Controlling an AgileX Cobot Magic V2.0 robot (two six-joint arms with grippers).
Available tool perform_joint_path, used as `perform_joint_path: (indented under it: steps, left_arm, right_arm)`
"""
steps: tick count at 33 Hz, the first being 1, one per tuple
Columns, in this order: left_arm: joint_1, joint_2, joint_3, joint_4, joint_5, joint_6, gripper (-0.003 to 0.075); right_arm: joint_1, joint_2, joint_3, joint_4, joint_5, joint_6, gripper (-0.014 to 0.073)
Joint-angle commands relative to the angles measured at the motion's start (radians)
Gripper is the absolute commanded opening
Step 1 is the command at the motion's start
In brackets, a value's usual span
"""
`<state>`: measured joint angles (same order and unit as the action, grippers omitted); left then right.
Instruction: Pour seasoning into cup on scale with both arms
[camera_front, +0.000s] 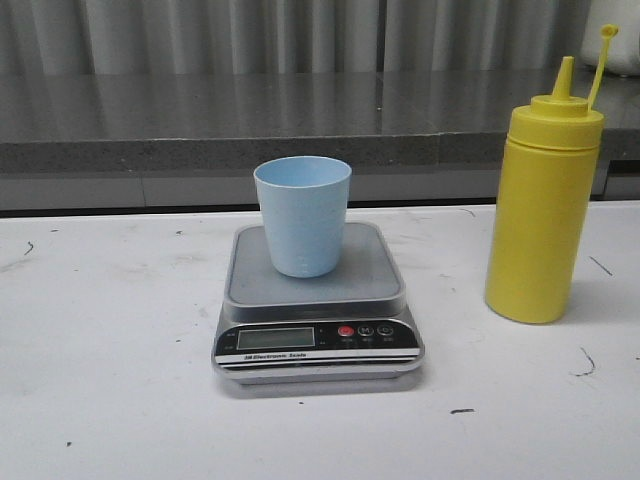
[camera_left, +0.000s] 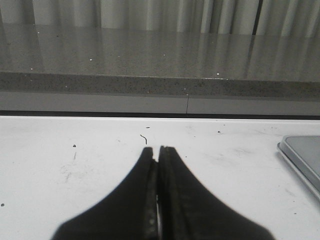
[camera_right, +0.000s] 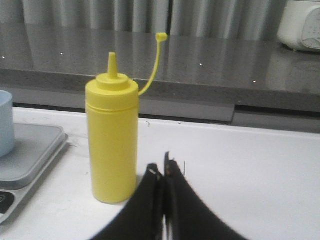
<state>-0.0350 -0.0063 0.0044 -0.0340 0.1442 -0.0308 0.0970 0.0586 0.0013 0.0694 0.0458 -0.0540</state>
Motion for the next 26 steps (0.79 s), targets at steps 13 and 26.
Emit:
perform_joint_path:
  steps: [13,26]
  left_arm:
    - [0.001,-0.015,0.025,-0.009,-0.087,-0.012,-0.0020]
    - [0.001,-0.015,0.025,-0.009,-0.087,-0.012,-0.0020]
  right_arm:
    - [-0.095,-0.085,0.020,-0.006,0.044,0.012,-0.0113]
    - [-0.095,-0.085,0.020,-0.006,0.044,0.012,-0.0113]
